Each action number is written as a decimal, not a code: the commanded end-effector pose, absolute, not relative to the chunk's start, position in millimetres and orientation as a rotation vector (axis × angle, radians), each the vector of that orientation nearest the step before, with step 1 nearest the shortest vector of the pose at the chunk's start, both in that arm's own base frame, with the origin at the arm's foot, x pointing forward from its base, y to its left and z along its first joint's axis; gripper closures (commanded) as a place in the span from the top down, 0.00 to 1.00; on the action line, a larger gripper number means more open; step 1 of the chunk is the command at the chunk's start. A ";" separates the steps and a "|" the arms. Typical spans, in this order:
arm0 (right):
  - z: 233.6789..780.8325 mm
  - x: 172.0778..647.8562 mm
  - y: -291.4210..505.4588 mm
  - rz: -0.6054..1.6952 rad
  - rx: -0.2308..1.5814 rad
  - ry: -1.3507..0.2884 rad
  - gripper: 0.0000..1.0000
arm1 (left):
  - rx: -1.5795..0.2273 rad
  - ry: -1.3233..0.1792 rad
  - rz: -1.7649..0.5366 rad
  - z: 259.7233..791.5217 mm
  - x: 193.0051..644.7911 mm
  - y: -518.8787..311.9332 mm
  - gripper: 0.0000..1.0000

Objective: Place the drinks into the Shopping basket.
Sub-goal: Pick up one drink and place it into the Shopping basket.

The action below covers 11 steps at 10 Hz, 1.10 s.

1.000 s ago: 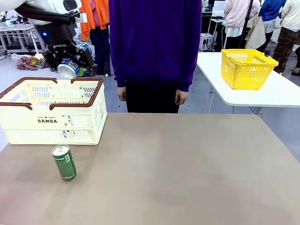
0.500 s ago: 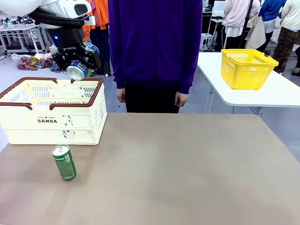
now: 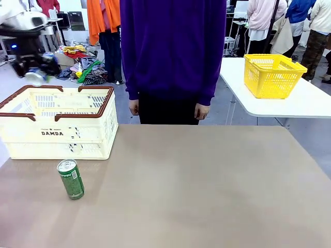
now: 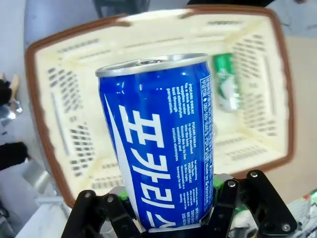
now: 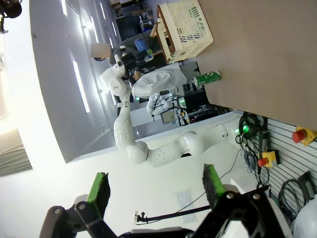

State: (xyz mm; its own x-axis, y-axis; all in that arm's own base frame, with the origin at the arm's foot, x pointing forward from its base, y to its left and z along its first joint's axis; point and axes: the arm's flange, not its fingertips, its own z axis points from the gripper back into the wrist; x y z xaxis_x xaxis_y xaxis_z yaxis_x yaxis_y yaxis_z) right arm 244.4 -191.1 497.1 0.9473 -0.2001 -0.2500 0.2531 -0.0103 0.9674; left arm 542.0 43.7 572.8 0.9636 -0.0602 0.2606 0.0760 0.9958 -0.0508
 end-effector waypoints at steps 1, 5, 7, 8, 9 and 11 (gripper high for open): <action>500.2 243.6 -191.1 -0.353 1.544 0.035 1.00 | -0.083 -0.246 -0.121 554.1 561.7 50.3 0.00; 500.2 243.6 -191.1 -0.353 1.544 0.035 1.00 | -0.023 -0.243 -0.088 497.4 569.3 63.7 0.00; 500.2 243.6 -191.1 -0.353 1.544 0.035 1.00 | -0.018 -0.224 -0.078 482.8 571.2 57.5 0.00; 500.2 243.6 -191.1 -0.353 1.544 0.035 1.00 | -0.022 -0.208 -0.012 488.9 572.1 52.5 0.00; 500.2 243.6 -191.1 -0.353 1.544 0.035 1.00 | -0.044 -0.202 -0.093 481.1 575.0 59.8 0.00; 500.2 243.6 -191.1 -0.353 1.544 0.035 1.00 | -0.044 -0.202 -0.093 481.1 575.0 59.8 0.00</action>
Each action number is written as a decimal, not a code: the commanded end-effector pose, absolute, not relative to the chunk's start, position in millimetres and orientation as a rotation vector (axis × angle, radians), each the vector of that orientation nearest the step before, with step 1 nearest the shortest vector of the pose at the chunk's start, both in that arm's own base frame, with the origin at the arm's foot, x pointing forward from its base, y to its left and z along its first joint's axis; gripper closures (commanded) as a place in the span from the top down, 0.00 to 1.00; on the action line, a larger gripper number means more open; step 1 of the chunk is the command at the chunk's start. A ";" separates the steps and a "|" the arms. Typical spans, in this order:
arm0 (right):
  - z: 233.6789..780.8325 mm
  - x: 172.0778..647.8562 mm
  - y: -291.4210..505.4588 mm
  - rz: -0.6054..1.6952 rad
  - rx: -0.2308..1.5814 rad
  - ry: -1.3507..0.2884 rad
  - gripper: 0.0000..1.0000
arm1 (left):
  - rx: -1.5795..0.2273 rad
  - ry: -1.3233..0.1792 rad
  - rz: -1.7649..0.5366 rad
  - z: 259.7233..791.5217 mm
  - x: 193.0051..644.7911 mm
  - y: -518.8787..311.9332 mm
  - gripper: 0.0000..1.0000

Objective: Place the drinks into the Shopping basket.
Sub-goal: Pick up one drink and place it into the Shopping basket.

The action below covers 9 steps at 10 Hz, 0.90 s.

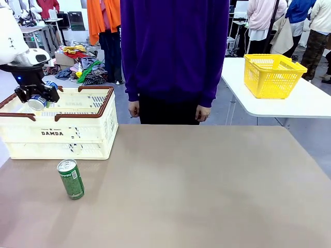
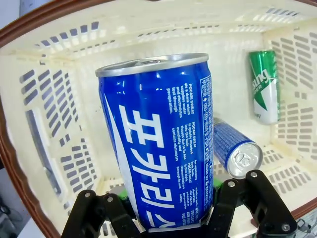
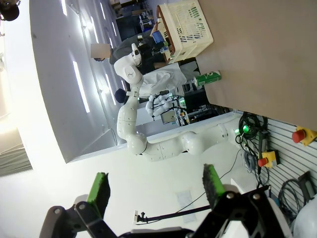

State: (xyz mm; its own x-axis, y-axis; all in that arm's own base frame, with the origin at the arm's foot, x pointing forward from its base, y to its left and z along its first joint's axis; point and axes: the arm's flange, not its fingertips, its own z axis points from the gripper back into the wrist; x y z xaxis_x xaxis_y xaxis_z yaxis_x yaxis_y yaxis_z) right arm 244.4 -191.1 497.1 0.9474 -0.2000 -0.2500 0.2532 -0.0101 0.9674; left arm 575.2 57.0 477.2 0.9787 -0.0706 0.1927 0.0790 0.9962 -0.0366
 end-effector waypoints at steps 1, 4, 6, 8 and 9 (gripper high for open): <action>500.2 243.6 -191.1 -0.353 1.544 0.035 1.00 | -0.044 -0.194 -0.073 477.8 575.1 56.9 0.00; 500.2 243.6 -191.1 -0.353 1.544 0.035 1.00 | -0.005 -0.216 -0.056 457.6 547.5 70.7 0.00; 500.2 243.6 -191.1 -0.353 1.544 0.035 1.00 | -0.012 -0.223 -0.063 453.8 544.1 75.9 0.00; 500.2 243.6 -191.1 -0.353 1.544 0.035 1.00 | -0.010 -0.190 -0.054 433.4 560.0 72.4 0.00; 500.2 243.6 -191.1 -0.353 1.544 0.035 1.00 | -0.012 -0.144 -0.066 421.5 567.5 71.0 0.00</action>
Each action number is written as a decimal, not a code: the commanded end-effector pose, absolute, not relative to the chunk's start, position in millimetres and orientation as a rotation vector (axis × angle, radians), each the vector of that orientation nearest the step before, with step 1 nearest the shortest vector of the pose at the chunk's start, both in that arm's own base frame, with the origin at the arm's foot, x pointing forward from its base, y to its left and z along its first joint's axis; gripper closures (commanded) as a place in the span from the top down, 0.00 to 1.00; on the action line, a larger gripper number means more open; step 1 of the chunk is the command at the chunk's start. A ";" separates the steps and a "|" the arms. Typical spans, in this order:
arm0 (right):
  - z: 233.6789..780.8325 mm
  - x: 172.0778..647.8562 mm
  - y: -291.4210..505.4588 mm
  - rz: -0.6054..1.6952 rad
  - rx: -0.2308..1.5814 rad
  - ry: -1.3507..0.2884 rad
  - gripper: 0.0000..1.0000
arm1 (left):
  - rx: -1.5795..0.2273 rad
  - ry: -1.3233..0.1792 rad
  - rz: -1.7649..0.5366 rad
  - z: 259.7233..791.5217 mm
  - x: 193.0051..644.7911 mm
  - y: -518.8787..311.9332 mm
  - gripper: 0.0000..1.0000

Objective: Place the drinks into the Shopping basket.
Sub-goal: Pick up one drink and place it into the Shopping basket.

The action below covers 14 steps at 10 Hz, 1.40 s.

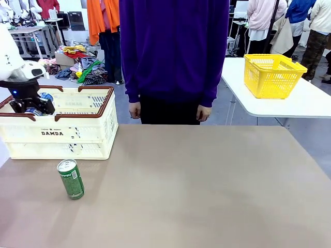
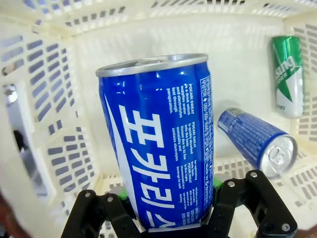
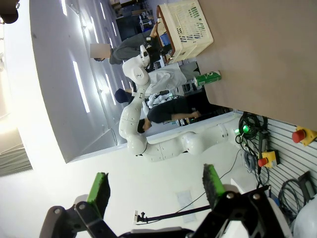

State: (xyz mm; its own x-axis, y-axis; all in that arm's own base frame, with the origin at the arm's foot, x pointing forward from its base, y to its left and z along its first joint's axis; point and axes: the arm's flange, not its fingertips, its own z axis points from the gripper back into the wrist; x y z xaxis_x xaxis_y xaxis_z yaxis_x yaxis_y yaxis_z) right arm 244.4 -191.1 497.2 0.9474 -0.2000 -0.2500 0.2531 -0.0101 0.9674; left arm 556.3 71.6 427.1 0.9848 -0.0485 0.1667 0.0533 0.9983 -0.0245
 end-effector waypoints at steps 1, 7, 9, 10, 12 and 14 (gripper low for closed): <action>500.2 243.6 -191.1 -0.353 1.544 0.035 1.00 | -0.004 -0.126 -0.057 412.7 572.9 70.7 0.00; 500.2 243.6 -191.1 -0.353 1.544 0.035 1.00 | 0.013 -0.089 -0.062 396.1 581.2 60.0 0.91; 500.2 243.6 -191.1 -0.353 1.544 0.035 1.00 | 0.013 -0.092 -0.061 397.4 579.7 60.6 1.00; 500.2 243.6 -191.1 -0.353 1.544 0.035 1.00 | 0.012 -0.095 -0.057 397.9 579.9 60.9 1.00; 500.2 243.6 -191.1 -0.353 1.544 0.035 1.00 | 0.007 -0.111 -0.059 401.4 578.7 61.4 1.00; 500.2 243.6 -191.1 -0.353 1.544 0.035 1.00 | -0.001 -0.136 -0.055 410.1 577.8 60.8 1.00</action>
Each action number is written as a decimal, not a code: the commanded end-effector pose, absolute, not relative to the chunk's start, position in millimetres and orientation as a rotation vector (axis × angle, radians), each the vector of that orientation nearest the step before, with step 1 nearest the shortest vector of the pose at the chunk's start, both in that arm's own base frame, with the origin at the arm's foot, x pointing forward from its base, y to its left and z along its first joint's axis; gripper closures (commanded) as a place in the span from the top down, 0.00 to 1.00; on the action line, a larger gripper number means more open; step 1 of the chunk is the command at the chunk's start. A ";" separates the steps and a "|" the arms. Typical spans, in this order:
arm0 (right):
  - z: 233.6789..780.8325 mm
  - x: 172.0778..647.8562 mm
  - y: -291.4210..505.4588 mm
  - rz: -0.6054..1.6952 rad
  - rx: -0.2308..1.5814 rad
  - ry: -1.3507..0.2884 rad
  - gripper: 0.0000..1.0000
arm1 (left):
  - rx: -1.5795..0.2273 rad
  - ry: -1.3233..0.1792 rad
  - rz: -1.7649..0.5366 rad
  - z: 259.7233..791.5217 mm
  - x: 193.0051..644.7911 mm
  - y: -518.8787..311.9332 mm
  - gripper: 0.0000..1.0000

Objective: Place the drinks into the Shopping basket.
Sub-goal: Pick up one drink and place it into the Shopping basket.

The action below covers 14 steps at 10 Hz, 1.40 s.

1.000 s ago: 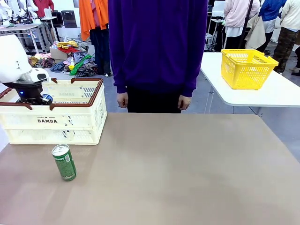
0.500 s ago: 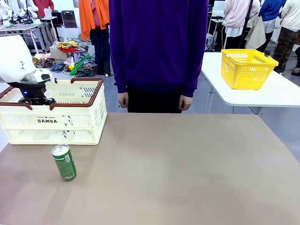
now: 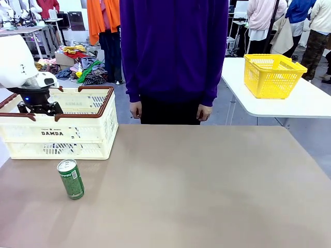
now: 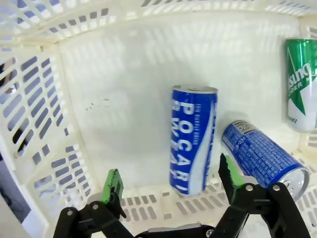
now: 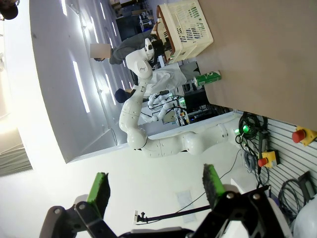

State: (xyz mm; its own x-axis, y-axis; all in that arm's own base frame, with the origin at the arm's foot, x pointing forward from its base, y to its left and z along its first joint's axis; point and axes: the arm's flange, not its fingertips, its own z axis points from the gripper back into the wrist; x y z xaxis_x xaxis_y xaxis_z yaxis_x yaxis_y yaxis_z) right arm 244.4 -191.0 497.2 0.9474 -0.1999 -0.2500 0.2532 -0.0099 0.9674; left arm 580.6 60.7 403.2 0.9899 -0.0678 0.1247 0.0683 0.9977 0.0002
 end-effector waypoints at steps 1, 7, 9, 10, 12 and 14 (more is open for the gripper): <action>500.2 243.6 -191.1 -0.353 1.544 0.035 1.00 | -0.007 -0.166 -0.046 424.0 576.8 61.0 1.00; 500.2 243.6 -191.1 -0.353 1.544 0.035 1.00 | -0.701 -0.092 0.091 607.5 519.6 111.1 1.00; 500.2 243.6 -191.1 -0.353 1.544 0.035 1.00 | -1.128 0.107 0.073 605.5 484.4 173.5 1.00; 500.2 243.6 -191.1 -0.353 1.544 0.035 1.00 | -1.270 0.149 0.071 581.7 465.7 204.5 1.00; 500.2 243.6 -191.1 -0.353 1.544 0.035 1.00 | -1.364 0.205 0.102 524.9 438.3 235.1 1.00; 500.2 243.6 -191.1 -0.353 1.544 0.035 1.00 | -1.383 0.145 0.083 467.9 422.6 243.0 1.00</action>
State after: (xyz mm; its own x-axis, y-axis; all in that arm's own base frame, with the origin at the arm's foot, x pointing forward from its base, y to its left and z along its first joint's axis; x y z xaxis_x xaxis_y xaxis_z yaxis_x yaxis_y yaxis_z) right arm 244.5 -191.0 497.2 0.9474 -0.1998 -0.2501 0.2533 -0.0098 0.9673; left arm 420.7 233.9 462.7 0.9810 -0.0386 -0.1900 -0.1800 0.1825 -0.9666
